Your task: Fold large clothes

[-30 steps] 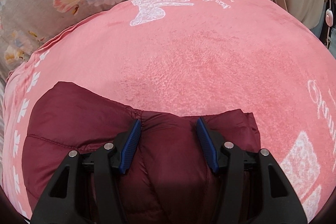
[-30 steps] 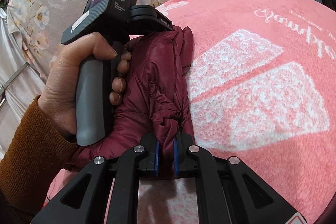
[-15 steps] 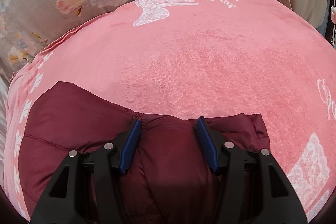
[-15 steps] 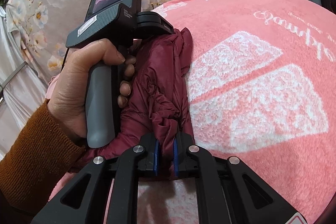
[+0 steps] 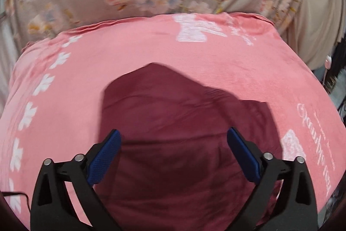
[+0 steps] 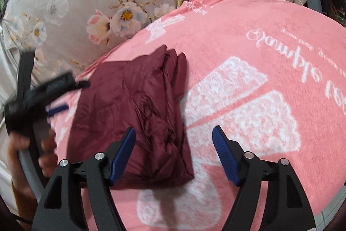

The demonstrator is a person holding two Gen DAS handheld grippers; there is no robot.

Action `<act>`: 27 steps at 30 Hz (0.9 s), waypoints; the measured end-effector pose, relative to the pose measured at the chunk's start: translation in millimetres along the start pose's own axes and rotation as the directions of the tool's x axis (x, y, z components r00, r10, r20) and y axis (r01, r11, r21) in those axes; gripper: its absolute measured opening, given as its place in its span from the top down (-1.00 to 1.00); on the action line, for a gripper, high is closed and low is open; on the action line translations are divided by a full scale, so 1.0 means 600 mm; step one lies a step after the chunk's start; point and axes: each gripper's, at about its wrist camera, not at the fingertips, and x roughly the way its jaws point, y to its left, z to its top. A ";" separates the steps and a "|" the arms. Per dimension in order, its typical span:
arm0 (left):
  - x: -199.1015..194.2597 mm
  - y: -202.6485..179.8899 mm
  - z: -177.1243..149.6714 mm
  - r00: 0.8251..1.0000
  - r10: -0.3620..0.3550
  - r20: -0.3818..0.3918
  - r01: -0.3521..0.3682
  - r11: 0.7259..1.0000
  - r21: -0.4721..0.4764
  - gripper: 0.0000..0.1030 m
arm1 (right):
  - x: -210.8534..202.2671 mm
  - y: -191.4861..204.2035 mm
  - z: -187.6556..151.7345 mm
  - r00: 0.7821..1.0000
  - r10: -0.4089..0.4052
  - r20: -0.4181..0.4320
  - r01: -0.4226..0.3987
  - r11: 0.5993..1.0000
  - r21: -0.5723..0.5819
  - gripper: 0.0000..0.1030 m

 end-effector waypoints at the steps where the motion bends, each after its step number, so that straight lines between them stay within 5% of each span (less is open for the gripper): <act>1: -0.004 0.019 -0.004 1.000 -0.002 -0.011 0.002 1.000 -0.028 -0.89 | 0.003 0.004 0.005 1.000 0.008 0.000 -0.008 1.000 0.007 -0.44; 6: -0.007 0.130 -0.039 0.994 -0.067 -0.091 0.043 0.969 -0.242 -0.90 | 0.039 0.027 0.022 0.999 0.025 -0.043 -0.023 0.999 0.042 -0.45; 12: 0.006 0.192 -0.075 0.982 -0.137 -0.127 0.081 0.925 -0.372 -0.89 | 0.082 0.040 0.009 0.995 0.023 -0.096 -0.018 0.998 0.054 -0.45; 27: 0.054 0.176 -0.105 0.948 -0.280 -0.151 0.203 0.898 -0.390 -0.91 | 0.121 0.041 -0.001 0.995 0.005 -0.098 0.002 0.998 0.066 -0.71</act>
